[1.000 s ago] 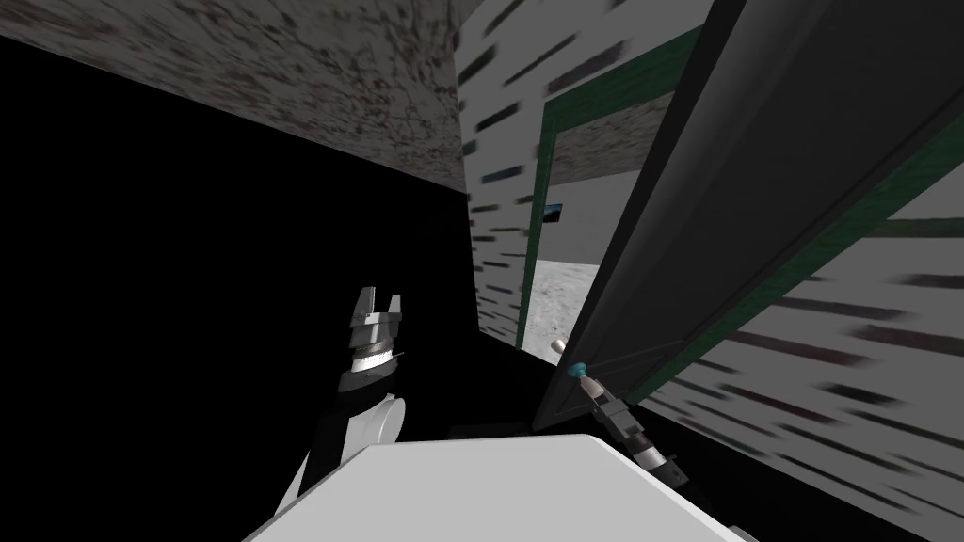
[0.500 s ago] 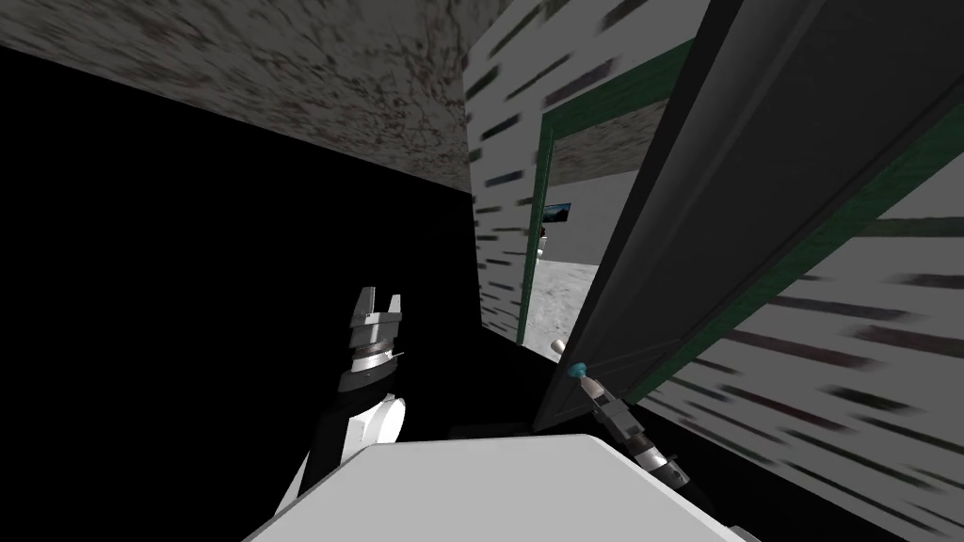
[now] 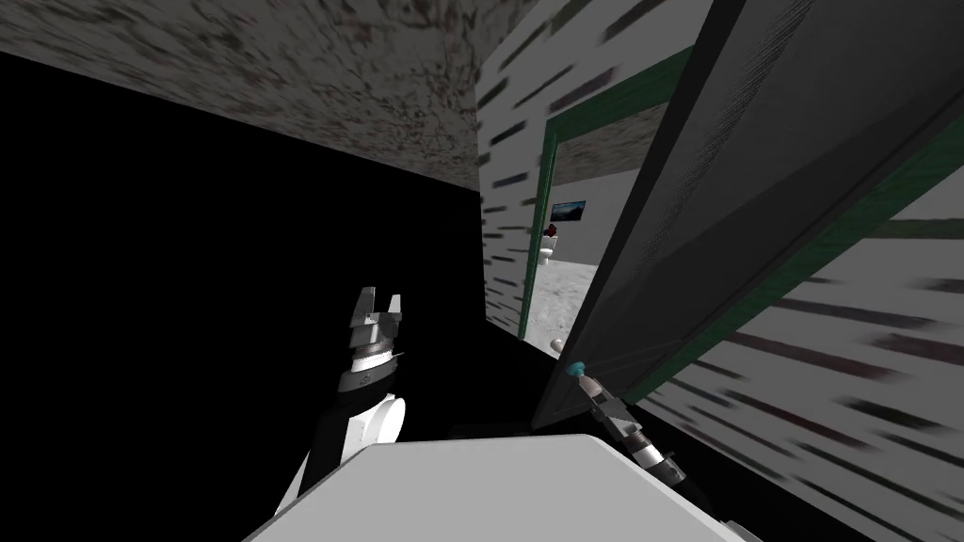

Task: Pull the door open

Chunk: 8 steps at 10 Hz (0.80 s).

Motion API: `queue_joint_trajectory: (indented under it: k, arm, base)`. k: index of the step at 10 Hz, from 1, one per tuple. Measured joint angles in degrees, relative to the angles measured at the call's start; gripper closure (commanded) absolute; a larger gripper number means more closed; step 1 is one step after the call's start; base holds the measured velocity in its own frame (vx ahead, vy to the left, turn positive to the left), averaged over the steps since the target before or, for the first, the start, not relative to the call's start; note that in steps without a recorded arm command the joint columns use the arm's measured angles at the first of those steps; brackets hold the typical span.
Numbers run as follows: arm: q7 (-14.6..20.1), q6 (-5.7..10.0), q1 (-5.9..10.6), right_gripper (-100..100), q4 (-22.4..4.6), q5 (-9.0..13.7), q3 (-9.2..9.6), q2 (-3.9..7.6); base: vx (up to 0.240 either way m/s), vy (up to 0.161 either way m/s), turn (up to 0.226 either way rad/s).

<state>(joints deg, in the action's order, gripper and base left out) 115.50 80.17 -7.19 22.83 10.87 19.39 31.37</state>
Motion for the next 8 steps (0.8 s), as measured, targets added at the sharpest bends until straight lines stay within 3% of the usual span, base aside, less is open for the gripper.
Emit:
queue_joint_trajectory:
  k: [5, 8]
  arm:
    - [0.2, 0.24, 0.63, 100, -0.63, -0.12, 0.24, 0.06]
    - [0.28, 0.29, 0.81, 100, -0.97, -0.24, 0.38, -0.03]
  base:
    - [-0.203, -0.079, 0.143]
    - [-0.136, -0.059, 0.113]
